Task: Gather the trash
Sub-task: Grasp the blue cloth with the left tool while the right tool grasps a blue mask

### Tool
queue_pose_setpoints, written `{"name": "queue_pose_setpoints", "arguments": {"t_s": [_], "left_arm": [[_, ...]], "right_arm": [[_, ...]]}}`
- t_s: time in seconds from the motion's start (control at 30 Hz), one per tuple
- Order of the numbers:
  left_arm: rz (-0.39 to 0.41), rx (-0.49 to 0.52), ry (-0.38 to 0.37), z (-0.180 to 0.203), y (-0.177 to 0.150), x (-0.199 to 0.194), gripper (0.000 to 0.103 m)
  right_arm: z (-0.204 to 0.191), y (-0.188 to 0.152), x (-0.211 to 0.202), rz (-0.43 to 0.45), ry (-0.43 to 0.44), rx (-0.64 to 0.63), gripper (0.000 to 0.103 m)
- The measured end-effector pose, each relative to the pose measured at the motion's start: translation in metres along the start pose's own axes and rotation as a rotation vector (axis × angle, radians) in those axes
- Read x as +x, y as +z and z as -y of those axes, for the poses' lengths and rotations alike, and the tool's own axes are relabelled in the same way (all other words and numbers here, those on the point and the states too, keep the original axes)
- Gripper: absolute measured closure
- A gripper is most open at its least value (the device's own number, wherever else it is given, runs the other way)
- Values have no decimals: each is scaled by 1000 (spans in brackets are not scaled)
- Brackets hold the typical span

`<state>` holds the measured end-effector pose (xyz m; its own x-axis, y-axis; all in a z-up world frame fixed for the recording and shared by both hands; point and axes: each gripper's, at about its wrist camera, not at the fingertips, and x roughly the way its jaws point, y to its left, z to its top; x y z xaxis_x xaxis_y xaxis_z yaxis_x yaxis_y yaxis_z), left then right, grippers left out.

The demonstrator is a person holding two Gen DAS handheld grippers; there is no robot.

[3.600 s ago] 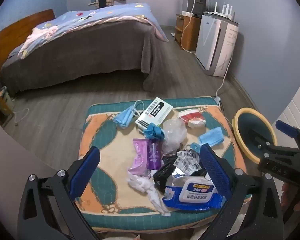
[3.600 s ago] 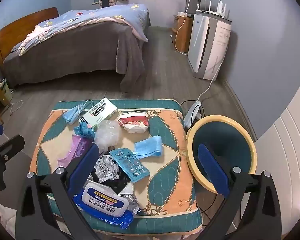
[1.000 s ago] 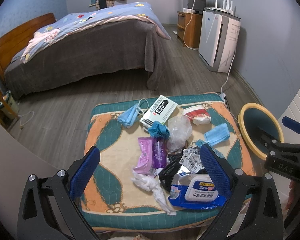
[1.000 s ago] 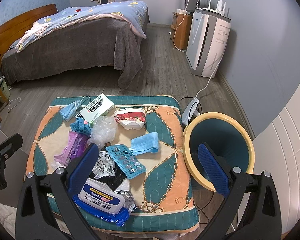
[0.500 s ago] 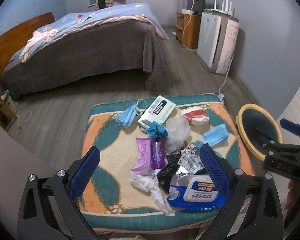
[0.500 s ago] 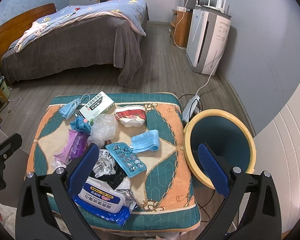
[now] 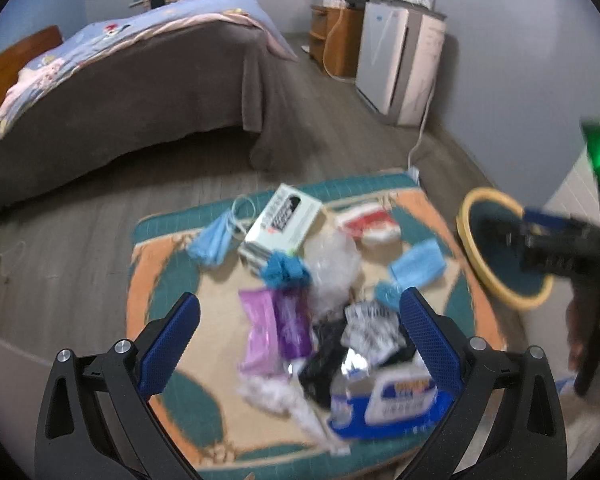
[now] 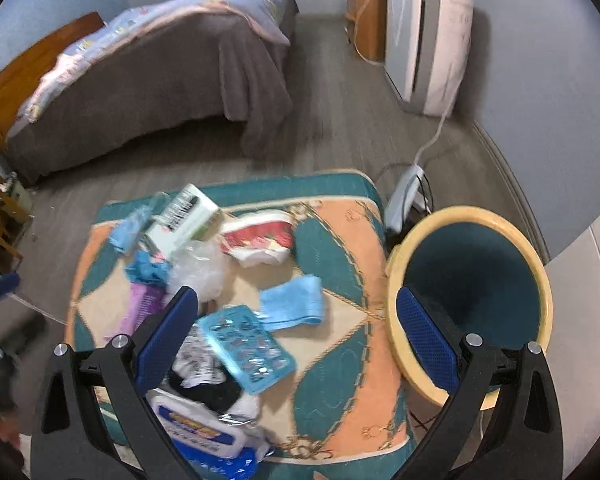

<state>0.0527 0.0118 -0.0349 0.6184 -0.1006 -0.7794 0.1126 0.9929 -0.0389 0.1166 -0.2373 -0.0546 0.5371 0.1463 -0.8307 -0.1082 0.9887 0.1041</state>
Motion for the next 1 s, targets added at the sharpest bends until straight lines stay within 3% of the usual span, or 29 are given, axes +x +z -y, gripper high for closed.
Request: {"name": "queue_pose_setpoints", "arguments": {"t_s": [0.1, 0.2, 0.43, 0.5, 0.63, 0.77, 0.83, 0.87, 0.93, 1.0], "left_arm": [[44, 6, 63, -13, 7, 15, 4], [-7, 6, 109, -23, 11, 46, 4], [-98, -33, 113, -41, 8, 108, 4], [-106, -22, 121, -42, 7, 119, 4], [-128, -28, 60, -36, 4, 140, 4], [-145, -31, 73, -31, 6, 157, 7], [-159, -37, 58, -31, 5, 163, 8], [-160, -39, 34, -30, 4, 164, 10], [-162, -37, -2, -29, 4, 165, 22], [-166, -34, -33, -27, 5, 166, 34]], "right_arm": [[7, 2, 16, -12, -15, -1, 5], [12, 4, 37, -35, -47, -18, 6], [9, 2, 82, -111, -47, -54, 6], [5, 0, 91, -145, -33, -58, 6], [1, -7, 109, -194, -21, -71, 6], [6, -11, 123, -238, 7, -38, 6], [6, -15, 126, -253, 21, -25, 11], [6, -16, 128, -263, 30, -21, 21], [6, -18, 133, -292, 41, -9, 40], [7, -20, 139, -316, 52, 2, 52]]}}
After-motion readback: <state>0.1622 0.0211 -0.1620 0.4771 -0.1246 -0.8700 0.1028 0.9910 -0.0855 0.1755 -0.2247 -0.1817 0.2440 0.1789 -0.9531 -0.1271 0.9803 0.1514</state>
